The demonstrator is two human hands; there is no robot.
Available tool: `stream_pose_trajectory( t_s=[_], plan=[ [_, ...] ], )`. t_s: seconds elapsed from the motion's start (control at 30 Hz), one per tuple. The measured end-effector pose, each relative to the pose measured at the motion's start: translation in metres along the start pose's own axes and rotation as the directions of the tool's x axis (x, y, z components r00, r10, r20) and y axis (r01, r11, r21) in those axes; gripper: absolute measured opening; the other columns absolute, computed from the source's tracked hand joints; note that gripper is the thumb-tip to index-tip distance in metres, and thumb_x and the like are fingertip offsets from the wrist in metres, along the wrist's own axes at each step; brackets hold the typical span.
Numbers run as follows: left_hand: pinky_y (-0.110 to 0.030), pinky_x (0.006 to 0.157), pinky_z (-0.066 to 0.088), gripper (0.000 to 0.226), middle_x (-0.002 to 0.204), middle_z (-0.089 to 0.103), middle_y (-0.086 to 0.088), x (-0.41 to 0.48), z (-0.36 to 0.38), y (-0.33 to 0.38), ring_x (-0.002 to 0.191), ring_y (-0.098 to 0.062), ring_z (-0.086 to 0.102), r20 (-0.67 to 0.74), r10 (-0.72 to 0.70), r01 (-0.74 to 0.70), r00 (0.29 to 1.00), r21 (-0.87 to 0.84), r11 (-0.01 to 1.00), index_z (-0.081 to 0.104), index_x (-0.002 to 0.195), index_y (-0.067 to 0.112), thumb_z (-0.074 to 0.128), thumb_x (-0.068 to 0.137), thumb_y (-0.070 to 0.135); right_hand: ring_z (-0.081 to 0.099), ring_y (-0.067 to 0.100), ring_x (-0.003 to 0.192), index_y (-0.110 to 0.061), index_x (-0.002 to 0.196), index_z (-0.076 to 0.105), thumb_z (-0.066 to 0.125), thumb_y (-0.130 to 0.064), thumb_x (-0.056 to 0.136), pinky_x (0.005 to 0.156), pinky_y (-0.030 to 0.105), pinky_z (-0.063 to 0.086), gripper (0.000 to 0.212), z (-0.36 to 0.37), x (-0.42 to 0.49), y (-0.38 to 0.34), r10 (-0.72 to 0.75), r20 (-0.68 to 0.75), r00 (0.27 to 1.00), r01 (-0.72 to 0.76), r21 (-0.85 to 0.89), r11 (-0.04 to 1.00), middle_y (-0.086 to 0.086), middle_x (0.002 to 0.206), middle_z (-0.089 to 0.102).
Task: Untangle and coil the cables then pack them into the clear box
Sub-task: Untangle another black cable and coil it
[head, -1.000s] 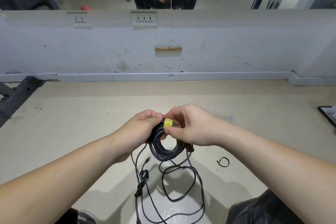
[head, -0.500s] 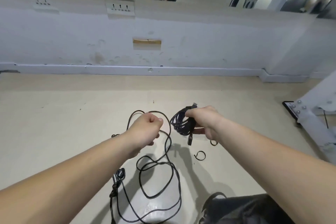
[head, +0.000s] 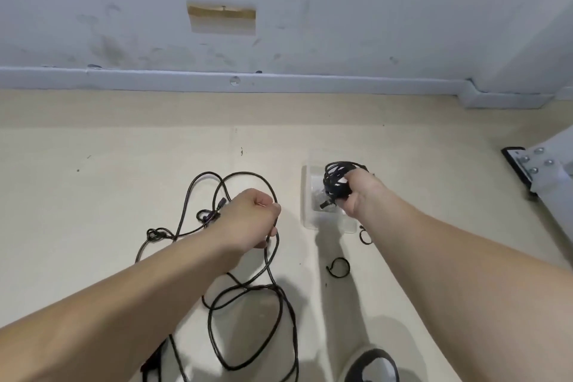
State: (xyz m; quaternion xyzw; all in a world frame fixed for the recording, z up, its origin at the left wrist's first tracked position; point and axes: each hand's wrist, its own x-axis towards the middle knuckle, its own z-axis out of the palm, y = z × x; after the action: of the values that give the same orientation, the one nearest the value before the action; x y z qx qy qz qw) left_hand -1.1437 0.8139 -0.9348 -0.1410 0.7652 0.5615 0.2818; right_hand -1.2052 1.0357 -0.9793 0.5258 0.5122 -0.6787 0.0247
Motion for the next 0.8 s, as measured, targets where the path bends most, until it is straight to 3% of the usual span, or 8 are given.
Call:
stream_pose_trajectory(
  t_s=[0.1, 0.17, 0.27, 0.37, 0.47, 0.53, 0.7, 0.8],
  plan=[
    [-0.029, 0.057, 0.06, 0.009, 0.107, 0.067, -0.009, 0.035, 0.011, -0.003, 0.081, -0.021, 0.073, -0.029, -0.047, 0.046, 0.998, -0.045, 0.998, 0.061, 0.108, 0.014, 0.058, 0.101, 0.019, 0.07, 0.03, 0.075, -0.014, 0.134, 0.054, 0.048, 0.001, 0.098, 0.03, 0.031, 0.047, 0.04, 0.012, 0.031, 0.002, 0.009, -0.028, 1.0, -0.007, 0.08, 0.997, 0.012, 0.094, 0.066],
    [-0.037, 0.067, 0.064, 0.009, 0.112, 0.068, -0.011, 0.056, 0.02, -0.004, 0.079, -0.02, 0.072, -0.035, -0.087, 0.085, 0.996, -0.073, 0.994, 0.062, 0.108, 0.014, 0.06, 0.1, 0.018, 0.07, 0.029, 0.077, -0.014, 0.134, 0.054, 0.05, 0.0, 0.098, 0.032, 0.028, 0.047, 0.038, 0.018, 0.048, 0.006, 0.026, -0.026, 0.999, -0.023, 0.096, 0.995, 0.012, 0.095, 0.065],
    [-0.044, 0.078, 0.065, 0.01, 0.115, 0.068, -0.009, 0.08, 0.027, -0.01, 0.083, -0.022, 0.076, -0.013, -0.13, 0.128, 0.991, -0.086, 0.988, 0.063, 0.109, 0.015, 0.063, 0.1, 0.019, 0.071, 0.03, 0.082, -0.014, 0.136, 0.053, 0.051, -0.002, 0.099, 0.052, 0.036, 0.055, 0.039, 0.024, 0.071, 0.015, 0.067, -0.016, 0.998, -0.066, 0.081, 0.995, 0.013, 0.116, 0.069],
    [-0.042, 0.077, 0.063, 0.013, 0.113, 0.068, -0.011, 0.094, 0.029, -0.017, 0.095, -0.028, 0.078, 0.045, -0.116, 0.12, 0.992, -0.101, 0.988, 0.064, 0.109, 0.012, 0.066, 0.097, 0.019, 0.072, 0.029, 0.101, -0.01, 0.135, 0.055, 0.054, -0.004, 0.1, 0.074, 0.038, 0.058, 0.035, 0.026, 0.092, 0.025, 0.099, 0.016, 0.995, -0.1, 0.093, 0.991, 0.013, 0.116, 0.069],
    [-0.039, 0.074, 0.062, 0.015, 0.116, 0.071, -0.014, 0.1, 0.028, -0.022, 0.094, -0.027, 0.078, 0.081, -0.108, 0.116, 0.991, -0.112, 0.987, 0.067, 0.108, 0.011, 0.065, 0.096, 0.018, 0.068, 0.021, 0.083, -0.006, 0.125, 0.061, 0.054, -0.002, 0.099, 0.063, 0.031, 0.058, 0.026, 0.026, 0.104, 0.033, 0.149, 0.025, 0.989, -0.15, 0.052, 0.987, 0.011, 0.095, 0.066],
    [-0.038, 0.073, 0.062, 0.015, 0.117, 0.072, -0.016, 0.1, 0.027, -0.027, 0.087, -0.023, 0.077, 0.078, -0.121, 0.129, 0.99, -0.111, 0.985, 0.068, 0.108, 0.011, 0.064, 0.096, 0.018, 0.065, 0.022, 0.075, -0.008, 0.119, 0.063, 0.051, 0.0, 0.098, 0.053, 0.031, 0.058, 0.025, 0.029, 0.107, 0.034, 0.161, -0.03, 0.986, -0.16, 0.027, 0.987, 0.011, 0.097, 0.065],
    [-0.039, 0.075, 0.063, 0.015, 0.109, 0.073, -0.017, 0.084, 0.018, -0.034, 0.082, -0.02, 0.074, 0.038, -0.15, 0.153, 0.988, -0.082, 0.985, 0.068, 0.105, 0.005, 0.06, 0.095, 0.012, 0.055, 0.028, 0.108, -0.009, 0.144, 0.048, 0.056, -0.023, 0.091, 0.097, 0.041, 0.05, 0.055, 0.052, 0.093, 0.025, -0.082, 0.009, 0.997, 0.079, -0.401, 0.913, 0.009, 0.123, 0.053],
    [-0.038, 0.075, 0.061, 0.006, 0.1, 0.07, -0.01, 0.065, 0.011, -0.031, 0.082, -0.021, 0.072, 0.021, -0.124, 0.126, 0.992, -0.087, 0.988, 0.066, 0.098, 0.011, 0.06, 0.098, 0.012, 0.056, 0.029, 0.112, -0.009, 0.136, 0.05, 0.059, -0.016, 0.079, 0.1, 0.036, 0.046, 0.058, 0.077, 0.057, 0.025, -0.171, 0.04, 0.985, 0.163, -0.568, 0.807, 0.007, 0.128, 0.054]
  ],
)
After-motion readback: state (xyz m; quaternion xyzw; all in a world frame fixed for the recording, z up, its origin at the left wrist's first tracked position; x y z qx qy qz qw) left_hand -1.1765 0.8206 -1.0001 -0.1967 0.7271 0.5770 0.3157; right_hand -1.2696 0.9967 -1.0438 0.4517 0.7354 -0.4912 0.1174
